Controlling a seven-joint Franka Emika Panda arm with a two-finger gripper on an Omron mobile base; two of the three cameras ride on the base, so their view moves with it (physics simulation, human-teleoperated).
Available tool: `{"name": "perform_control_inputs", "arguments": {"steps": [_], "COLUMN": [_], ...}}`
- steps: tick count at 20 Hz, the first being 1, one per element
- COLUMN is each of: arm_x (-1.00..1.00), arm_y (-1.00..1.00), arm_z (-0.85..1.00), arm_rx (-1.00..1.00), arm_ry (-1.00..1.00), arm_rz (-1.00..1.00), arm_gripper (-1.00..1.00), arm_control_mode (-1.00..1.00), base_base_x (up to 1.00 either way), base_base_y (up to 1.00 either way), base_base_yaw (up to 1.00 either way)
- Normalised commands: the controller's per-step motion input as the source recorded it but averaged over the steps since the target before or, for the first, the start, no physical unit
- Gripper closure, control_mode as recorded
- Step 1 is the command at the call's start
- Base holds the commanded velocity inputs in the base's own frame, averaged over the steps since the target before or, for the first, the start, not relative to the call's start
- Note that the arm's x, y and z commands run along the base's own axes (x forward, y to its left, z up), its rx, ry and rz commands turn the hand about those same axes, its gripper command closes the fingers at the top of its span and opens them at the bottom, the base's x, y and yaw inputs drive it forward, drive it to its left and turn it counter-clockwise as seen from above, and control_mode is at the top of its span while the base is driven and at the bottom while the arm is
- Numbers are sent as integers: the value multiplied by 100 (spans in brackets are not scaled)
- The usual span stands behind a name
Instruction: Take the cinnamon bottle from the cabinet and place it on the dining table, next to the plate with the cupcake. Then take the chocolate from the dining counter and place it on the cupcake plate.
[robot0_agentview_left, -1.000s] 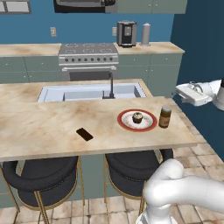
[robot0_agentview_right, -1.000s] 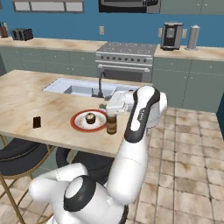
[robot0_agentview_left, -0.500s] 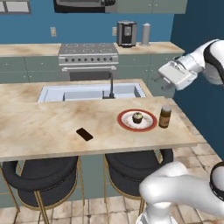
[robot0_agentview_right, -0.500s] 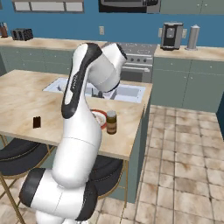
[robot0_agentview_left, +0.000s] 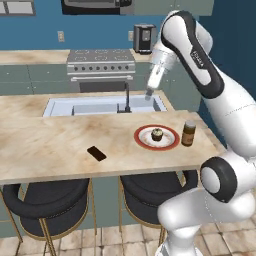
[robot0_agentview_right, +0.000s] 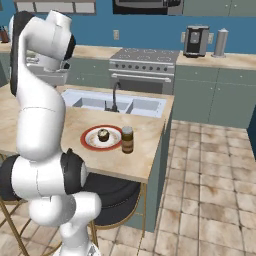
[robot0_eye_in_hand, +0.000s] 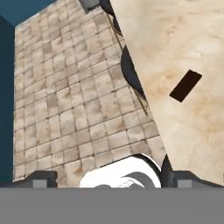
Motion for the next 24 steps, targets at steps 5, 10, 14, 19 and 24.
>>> {"name": "perform_control_inputs", "arguments": {"steps": [5, 10, 14, 19, 24], "arm_x": [0, 3, 18, 6, 25], "arm_y": [100, 86, 26, 1, 12], "arm_z": [-90, -100, -78, -80, -66], "arm_rx": [-64, -46, -30, -20, -14], "arm_ry": [45, 11, -6, -13, -19], "arm_rz": [-37, -45, -50, -36, -25], "arm_gripper": [-100, -100, -100, -100, -100], "arm_control_mode": [-100, -100, -100, -100, -100], "base_base_x": [0, 0, 0, 0, 0], "base_base_y": [0, 0, 0, 0, 0], "base_base_yaw": [0, 0, 0, 0, 0]}}
